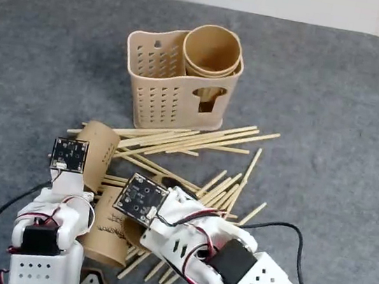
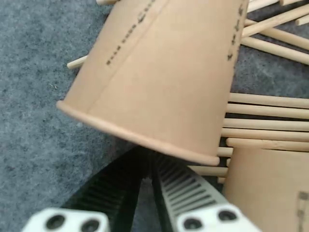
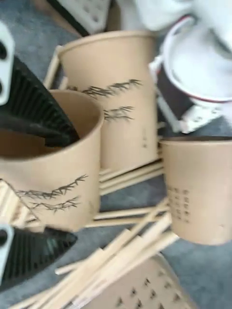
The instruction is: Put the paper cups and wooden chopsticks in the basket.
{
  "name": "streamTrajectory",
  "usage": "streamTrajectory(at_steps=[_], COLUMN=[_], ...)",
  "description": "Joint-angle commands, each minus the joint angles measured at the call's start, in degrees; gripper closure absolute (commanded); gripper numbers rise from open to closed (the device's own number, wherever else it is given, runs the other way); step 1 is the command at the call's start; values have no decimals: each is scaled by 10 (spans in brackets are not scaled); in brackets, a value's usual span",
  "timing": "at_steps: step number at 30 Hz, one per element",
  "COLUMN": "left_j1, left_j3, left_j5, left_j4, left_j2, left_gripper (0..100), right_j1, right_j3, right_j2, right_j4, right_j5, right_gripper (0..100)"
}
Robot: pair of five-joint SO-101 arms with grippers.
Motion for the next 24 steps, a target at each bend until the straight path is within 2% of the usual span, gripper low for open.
streamTrajectory(at_steps=[1, 6, 15, 22, 24], left_j1=[9, 9, 9, 9, 9], left_j3=[11, 11, 11, 11, 11], left_j5=[-3, -3, -3, -3, -3], left_j4=[3, 3, 3, 3, 3], left_j2=[-3, -3, -3, -3, -3], left_gripper=[993, 993, 993, 993, 993], right_j1=[9, 11, 95, 113, 113], right_j3=[-28, -27, -26, -27, -28], right_j2=[-7, -5, -3, -6, -6], right_j4=[-39, -43, -40, -39, -32], right_j5=[8, 11, 10, 11, 9], right_gripper=[827, 854, 858, 988, 994])
